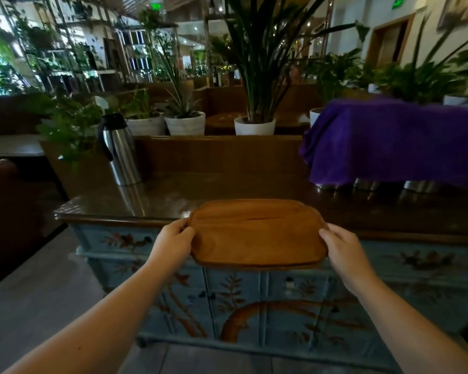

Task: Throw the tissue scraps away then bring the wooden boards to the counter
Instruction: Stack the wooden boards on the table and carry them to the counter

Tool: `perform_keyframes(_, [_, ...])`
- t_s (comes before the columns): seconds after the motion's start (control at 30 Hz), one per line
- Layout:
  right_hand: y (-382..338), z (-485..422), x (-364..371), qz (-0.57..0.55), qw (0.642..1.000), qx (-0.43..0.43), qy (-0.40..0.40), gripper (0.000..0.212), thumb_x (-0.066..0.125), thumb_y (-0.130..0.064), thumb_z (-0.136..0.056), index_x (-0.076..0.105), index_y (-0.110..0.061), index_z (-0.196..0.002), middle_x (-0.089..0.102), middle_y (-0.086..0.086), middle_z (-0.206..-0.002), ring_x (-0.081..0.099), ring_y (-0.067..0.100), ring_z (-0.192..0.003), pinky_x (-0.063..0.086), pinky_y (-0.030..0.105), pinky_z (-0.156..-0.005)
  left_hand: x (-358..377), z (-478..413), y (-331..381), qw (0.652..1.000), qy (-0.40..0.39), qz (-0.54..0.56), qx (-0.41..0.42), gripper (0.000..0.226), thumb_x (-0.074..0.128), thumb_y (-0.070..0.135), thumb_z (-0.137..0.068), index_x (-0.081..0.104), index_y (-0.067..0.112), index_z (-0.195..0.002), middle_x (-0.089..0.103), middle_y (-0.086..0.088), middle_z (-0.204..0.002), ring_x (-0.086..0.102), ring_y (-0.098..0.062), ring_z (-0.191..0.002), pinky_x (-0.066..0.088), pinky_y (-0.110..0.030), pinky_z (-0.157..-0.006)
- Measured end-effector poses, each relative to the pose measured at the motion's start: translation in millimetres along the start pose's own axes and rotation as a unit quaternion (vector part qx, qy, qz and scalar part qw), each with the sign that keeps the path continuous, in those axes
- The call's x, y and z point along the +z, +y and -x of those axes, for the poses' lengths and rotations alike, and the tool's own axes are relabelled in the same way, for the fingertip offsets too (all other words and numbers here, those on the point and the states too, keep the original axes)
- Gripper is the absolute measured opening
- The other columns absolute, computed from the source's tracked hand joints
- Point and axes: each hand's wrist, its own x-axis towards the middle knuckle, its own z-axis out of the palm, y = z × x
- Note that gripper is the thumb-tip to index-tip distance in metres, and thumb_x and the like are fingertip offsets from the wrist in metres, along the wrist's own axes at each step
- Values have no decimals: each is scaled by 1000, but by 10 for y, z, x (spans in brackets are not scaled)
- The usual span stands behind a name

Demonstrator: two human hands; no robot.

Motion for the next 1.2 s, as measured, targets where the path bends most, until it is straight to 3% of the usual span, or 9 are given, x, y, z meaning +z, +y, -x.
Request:
perform_keyframes(0.1, [32,-486,124,30,999,4,-27,24,42,-29,-100,66,-30,-95,70,1,-101,65,19,-93,53,43,-87,73,-468,-56,1000,0,0,-19,24,49,17,-88,69,29,-82,74,-19,-93,68,-39,-88,55,-59,-83])
perform_keyframes(0.23, [98,-1141,368,86,995,11,-50,22,50,-36,-95,62,-23,-108,67,0,-106,63,20,-95,52,45,-90,110,-1124,-114,999,3,-5,-35,23,49,17,-86,70,27,-89,75,-16,-86,69,-40,-81,56,-61,-76])
perform_keyframes(0.37, [94,-1679,624,114,990,37,-72,36,53,-37,-94,56,-16,-124,61,-2,-110,59,19,-100,49,38,-87,126,-1745,-184,999,11,7,-45,26,55,17,-87,64,19,-110,74,-7,-90,72,-26,-79,59,-50,-78])
perform_keyframes(0.43, [94,-1926,770,124,988,53,-75,41,54,-39,-93,51,-17,-128,57,-3,-112,56,19,-102,47,35,-85,126,-2080,-217,999,11,1,-43,24,55,16,-88,64,17,-110,73,-6,-91,71,-23,-81,59,-46,-78])
perform_keyframes(0.57, [133,-2379,1032,152,982,89,-61,46,55,-43,-92,47,-19,-131,53,-3,-116,54,17,-103,46,34,-85,91,-2786,-285,997,-57,-22,-50,22,53,17,-93,61,15,-113,70,-4,-94,69,-19,-84,56,-34,-71])
perform_keyframes(0.73, [163,-2829,1338,205,969,129,-41,54,56,-42,-92,41,-19,-138,52,1,-125,52,16,-106,46,34,-89,63,-3517,-403,986,-146,-57,-57,35,56,21,-92,52,16,-127,66,-2,-105,66,-15,-91,53,-29,-73])
perform_keyframes(0.87, [178,-3096,1501,267,952,141,-43,59,53,-44,-92,37,-17,-142,50,4,-134,53,21,-115,47,38,-94,92,-3931,-443,973,-180,-135,-55,29,56,26,-92,53,16,-119,66,-3,-100,67,-15,-86,53,-27,-66])
perform_keyframes(1.1, [322,-3368,1530,315,932,158,-79,61,53,-52,-89,44,-17,-138,52,4,-135,54,22,-118,47,43,-99,136,-4287,-376,950,-228,-210,-35,20,54,25,-94,50,18,-113,64,-4,-90,64,-16,-76,48,-26,-57])
perform_keyframes(1.2, [357,-3453,1504,325,930,148,-94,55,52,-50,-91,48,-16,-133,56,3,-126,57,19,-109,50,39,-91,155,-4306,-365,944,-226,-239,-15,17,55,25,-93,48,21,-108,61,0,-87,62,-13,-76,48,-26,-60])
